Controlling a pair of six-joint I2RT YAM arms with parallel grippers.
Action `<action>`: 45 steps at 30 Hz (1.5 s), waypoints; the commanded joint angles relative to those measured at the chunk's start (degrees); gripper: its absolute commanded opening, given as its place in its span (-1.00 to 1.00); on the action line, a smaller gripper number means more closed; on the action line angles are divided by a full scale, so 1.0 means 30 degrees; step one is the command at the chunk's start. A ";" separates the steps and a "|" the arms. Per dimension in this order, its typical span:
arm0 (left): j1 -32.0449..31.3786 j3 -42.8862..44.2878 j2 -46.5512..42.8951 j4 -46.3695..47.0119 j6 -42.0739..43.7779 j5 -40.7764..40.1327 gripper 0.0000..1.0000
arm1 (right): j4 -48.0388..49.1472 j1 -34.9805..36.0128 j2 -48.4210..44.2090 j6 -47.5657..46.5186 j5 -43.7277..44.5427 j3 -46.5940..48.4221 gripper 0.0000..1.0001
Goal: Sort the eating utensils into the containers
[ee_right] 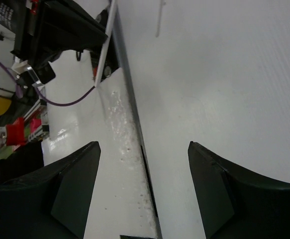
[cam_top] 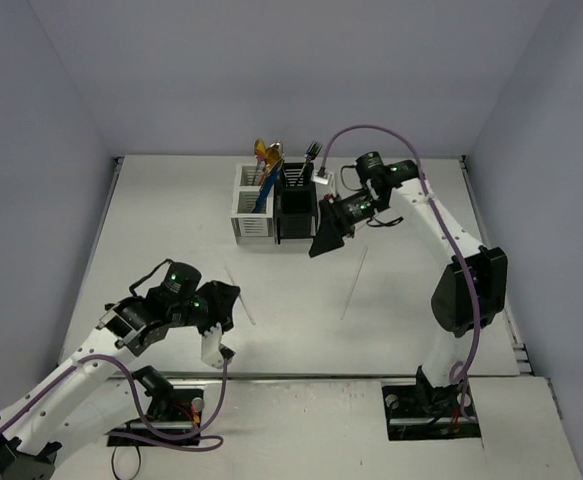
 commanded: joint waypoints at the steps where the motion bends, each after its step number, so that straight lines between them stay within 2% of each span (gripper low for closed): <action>1: -0.0305 0.0428 0.0365 0.2112 0.8351 0.2114 -1.00 | -0.0283 0.1906 0.1333 0.0852 -0.2378 0.1558 0.37; 13: -0.1376 0.1208 0.0849 0.2382 0.8925 0.2949 -1.00 | -0.0195 0.3802 0.5059 0.2189 -0.4098 0.5643 0.36; 31: -0.2613 0.2006 0.2166 0.2989 0.9335 0.2943 -1.00 | -0.0195 0.5156 0.6876 0.2505 -0.4583 0.6948 0.31; 33: -0.2671 0.2031 0.2168 0.2969 0.9335 0.2948 -1.00 | -0.0195 0.5209 0.7029 0.2454 -0.4691 0.7055 0.25; 34: -0.2752 0.2058 0.2195 0.2996 0.9335 0.2921 -1.00 | -0.0195 0.5239 0.7111 0.2453 -0.4773 0.7115 0.13; 35: -0.2755 0.2058 0.2196 0.2997 0.9336 0.2921 -1.00 | -0.0194 0.5267 0.7115 0.2453 -0.4778 0.7199 0.13; 37: -0.2846 0.2029 0.2222 0.2994 0.9396 0.2921 -1.00 | -0.0166 0.5359 0.7289 0.2419 -0.5075 0.7323 -0.16; 41: -0.2902 0.2029 0.2281 0.2967 0.9479 0.2892 -1.00 | -0.0197 0.5469 0.7320 0.2280 -0.5598 0.7430 -0.43; 43: -0.2909 0.2029 0.2391 0.3016 0.9530 0.2843 -1.00 | -0.0243 0.5501 0.7268 0.2238 -0.5750 0.7393 -0.73; 45: -0.2922 0.2007 0.2445 0.3136 0.9496 0.2789 -1.00 | -0.0253 0.5501 0.7192 0.2219 -0.5748 0.7308 -0.94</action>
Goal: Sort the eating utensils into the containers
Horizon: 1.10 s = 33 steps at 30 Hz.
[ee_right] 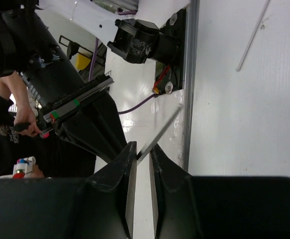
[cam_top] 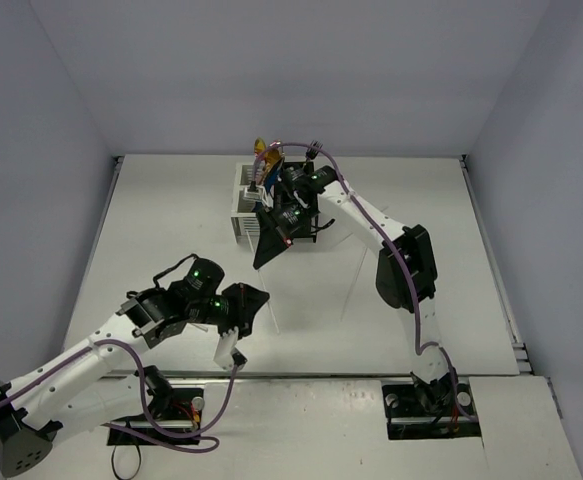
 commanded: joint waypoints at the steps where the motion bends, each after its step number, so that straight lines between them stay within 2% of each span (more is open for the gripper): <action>1: -0.0114 0.1046 0.0196 0.1128 0.9040 0.0576 -1.00 | -0.0326 0.0179 -0.0374 -0.0247 -0.1124 0.0635 -1.00; 2: -0.0100 0.1017 0.0210 0.1202 0.9038 0.0548 -1.00 | -0.0341 0.0179 -0.0431 -0.0260 -0.1139 0.0547 -1.00; 3: -0.0097 0.0943 0.0214 0.1372 0.8972 0.0483 -0.83 | -0.0341 0.0167 -0.0559 -0.0302 -0.1162 0.0443 -1.00; 5: -0.0114 0.0516 0.0086 0.1955 0.8655 0.0363 -0.11 | -0.0341 0.0120 -0.0720 -0.0357 -0.1168 0.0325 -1.00; 6: -0.0114 0.0350 -0.0015 0.2302 0.8398 0.0333 0.18 | -0.0341 0.0097 -0.0760 -0.0383 -0.1150 0.0330 -1.00; 7: -0.0114 0.0213 -0.0152 0.2796 0.7922 0.0298 0.47 | -0.0341 0.0012 -0.0828 -0.0400 -0.1082 0.0347 -1.00; 8: -0.0114 0.0138 -0.0329 0.3045 0.7564 0.0298 0.64 | -0.0327 -0.0084 -0.0902 -0.0451 -0.0877 0.0310 -1.00; 16: -0.0114 -0.0105 -0.1766 0.3108 0.4220 0.1443 0.71 | -0.0224 -0.1110 -0.2879 -0.0902 0.2598 -0.0847 -1.00; 19: -0.0141 -0.0095 -0.2363 0.3169 0.1300 0.1493 0.72 | -0.0084 -0.3196 -0.4091 -0.0856 0.3896 -0.0961 -1.00; 26: -0.0305 0.0826 -0.2512 0.3166 -0.5862 -0.1110 0.72 | 0.0421 -0.8127 -0.5766 -0.0232 0.6508 0.1000 -1.00; 33: -0.0597 0.3603 -0.0511 0.2071 -1.5395 -0.5439 0.72 | 0.1444 -1.0410 -0.7199 -0.0071 0.8336 0.2273 -1.00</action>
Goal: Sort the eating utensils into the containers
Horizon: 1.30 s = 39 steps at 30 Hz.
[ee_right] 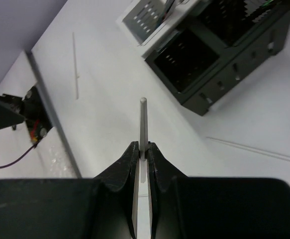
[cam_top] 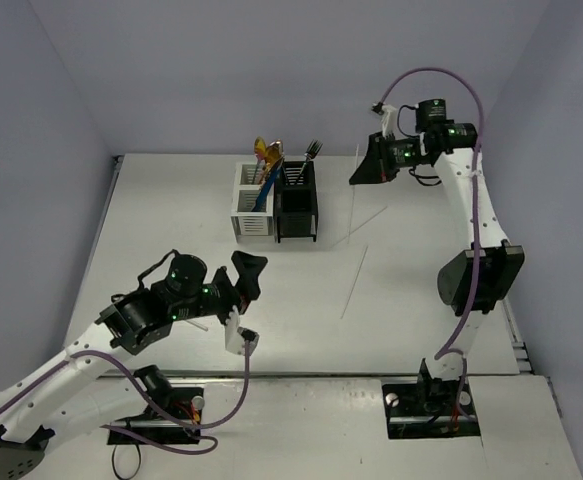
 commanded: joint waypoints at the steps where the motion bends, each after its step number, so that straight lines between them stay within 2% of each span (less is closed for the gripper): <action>1: -0.0185 0.2802 0.1556 -0.0155 -0.8406 -0.3082 0.72 | 0.1134 -0.0421 -0.2433 0.0290 0.1255 0.0617 -1.00; 4: -0.0157 0.3960 0.2294 -0.0939 -1.1652 -0.4299 0.72 | 0.3639 -0.0617 -0.3875 0.0951 0.2663 -0.1101 -1.00; 7: -0.0157 0.4814 0.2828 -0.1862 -1.5365 -0.5683 0.72 | 0.8058 -0.0604 -0.5795 0.2679 0.5276 -0.4344 -1.00; 10: 0.0113 0.5376 0.3323 -0.2797 -1.8831 -0.5975 0.72 | 1.2340 -0.0604 -0.6731 0.4431 0.6286 -0.6604 -1.00; 12: 0.0842 0.5542 0.3443 -0.3069 -2.1430 -0.5492 0.72 | 1.4597 -0.0587 -0.7082 0.6227 0.6893 -0.8103 -1.00; 17: 0.5374 0.4856 0.3434 -0.3566 -2.6460 -0.1347 0.73 | 2.0578 0.0160 -0.6554 1.0177 0.7727 -0.9710 -1.00; 19: 0.7148 0.4375 0.3412 -0.3709 -2.7141 -0.0429 0.73 | 2.1610 0.1139 -0.5877 1.1158 0.7904 -0.9514 -1.00; 22: 0.8463 0.3701 0.3173 -0.3683 -2.7729 0.0171 0.73 | 2.2115 0.2707 -0.4794 1.1086 0.8824 -0.8801 -1.00; 29: 0.9283 0.2641 0.2683 -0.3761 -2.7907 0.0037 0.73 | 2.2677 0.4434 -0.2127 1.0166 1.0624 -0.6658 -1.00; 34: 1.0392 0.2580 0.2713 -0.4554 -2.7326 -0.0192 0.73 | 2.2620 0.4993 -0.1676 0.8587 1.1092 -0.7230 -1.00; 39: 1.2422 0.2609 0.3194 -0.4878 -2.6775 0.1094 0.73 | 2.2626 0.5481 -0.2292 0.7047 1.1764 -0.9138 -1.00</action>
